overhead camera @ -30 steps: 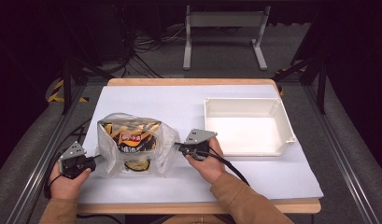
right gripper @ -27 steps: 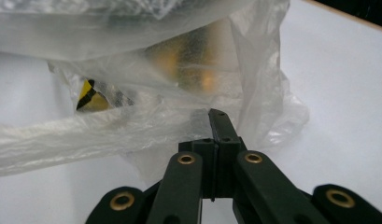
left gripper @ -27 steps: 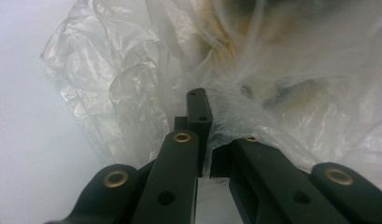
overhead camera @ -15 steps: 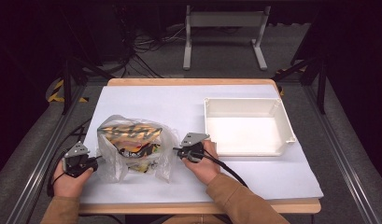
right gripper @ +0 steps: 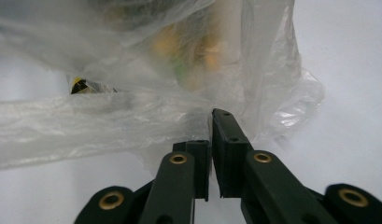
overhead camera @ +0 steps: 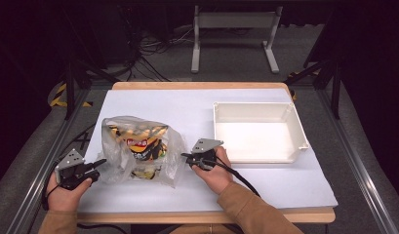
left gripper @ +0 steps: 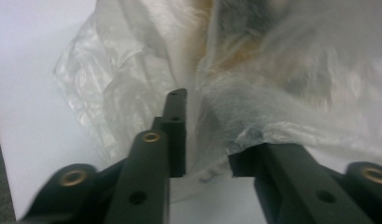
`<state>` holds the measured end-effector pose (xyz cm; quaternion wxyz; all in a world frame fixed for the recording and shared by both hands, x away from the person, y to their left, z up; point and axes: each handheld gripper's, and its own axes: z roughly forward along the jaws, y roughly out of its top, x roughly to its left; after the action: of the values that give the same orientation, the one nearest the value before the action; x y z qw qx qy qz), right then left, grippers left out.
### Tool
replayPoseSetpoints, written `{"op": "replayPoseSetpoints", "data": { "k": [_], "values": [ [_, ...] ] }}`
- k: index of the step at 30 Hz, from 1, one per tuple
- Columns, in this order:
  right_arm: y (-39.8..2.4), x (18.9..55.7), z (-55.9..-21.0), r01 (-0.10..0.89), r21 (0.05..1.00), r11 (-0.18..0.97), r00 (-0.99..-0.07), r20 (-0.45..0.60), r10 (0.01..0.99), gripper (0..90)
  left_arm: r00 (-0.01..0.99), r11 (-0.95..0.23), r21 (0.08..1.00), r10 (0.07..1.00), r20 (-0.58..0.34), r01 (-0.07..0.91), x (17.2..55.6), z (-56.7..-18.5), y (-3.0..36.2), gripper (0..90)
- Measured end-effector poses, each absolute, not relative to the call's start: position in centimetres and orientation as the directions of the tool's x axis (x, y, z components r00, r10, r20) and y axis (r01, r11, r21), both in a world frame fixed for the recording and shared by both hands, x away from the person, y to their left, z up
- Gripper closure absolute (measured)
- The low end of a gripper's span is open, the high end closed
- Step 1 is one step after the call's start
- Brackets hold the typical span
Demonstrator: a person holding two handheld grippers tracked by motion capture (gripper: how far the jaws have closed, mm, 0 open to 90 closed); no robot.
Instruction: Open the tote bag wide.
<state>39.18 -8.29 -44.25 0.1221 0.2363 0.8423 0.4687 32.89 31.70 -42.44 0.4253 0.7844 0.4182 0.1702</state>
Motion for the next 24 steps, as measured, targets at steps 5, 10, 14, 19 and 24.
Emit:
{"op": "replayPoseSetpoints", "data": {
  "k": [5,10,14,19,24],
  "values": [
    [-9.0,39.0,-43.3,0.280,0.864,0.419,-0.855,0.026,0.518,80.4,0.600,-0.295,0.828,0.797,-0.062,0.477,31.9,-41.3,30.9,55.1],
    [-9.5,38.8,-42.7,0.279,0.875,0.396,-0.853,0.037,0.520,72.9,0.616,-0.316,0.841,0.788,-0.025,0.438,30.7,-40.1,30.3,38.7],
    [-9.8,38.6,-42.3,0.280,0.880,0.384,-0.853,0.044,0.520,68.4,0.611,-0.304,0.855,0.791,-0.018,0.419,30.0,-39.3,30.1,33.5],
    [-10.4,38.4,-41.5,0.277,0.890,0.363,-0.848,0.048,0.528,61.3,0.605,-0.296,0.874,0.796,0.003,0.385,29.1,-37.9,30.2,26.6],
    [-10.6,38.1,-41.2,0.272,0.890,0.367,-0.852,0.046,0.521,54.5,0.601,-0.266,0.899,0.799,0.005,0.347,28.1,-36.4,30.5,23.8]
  ]
}}
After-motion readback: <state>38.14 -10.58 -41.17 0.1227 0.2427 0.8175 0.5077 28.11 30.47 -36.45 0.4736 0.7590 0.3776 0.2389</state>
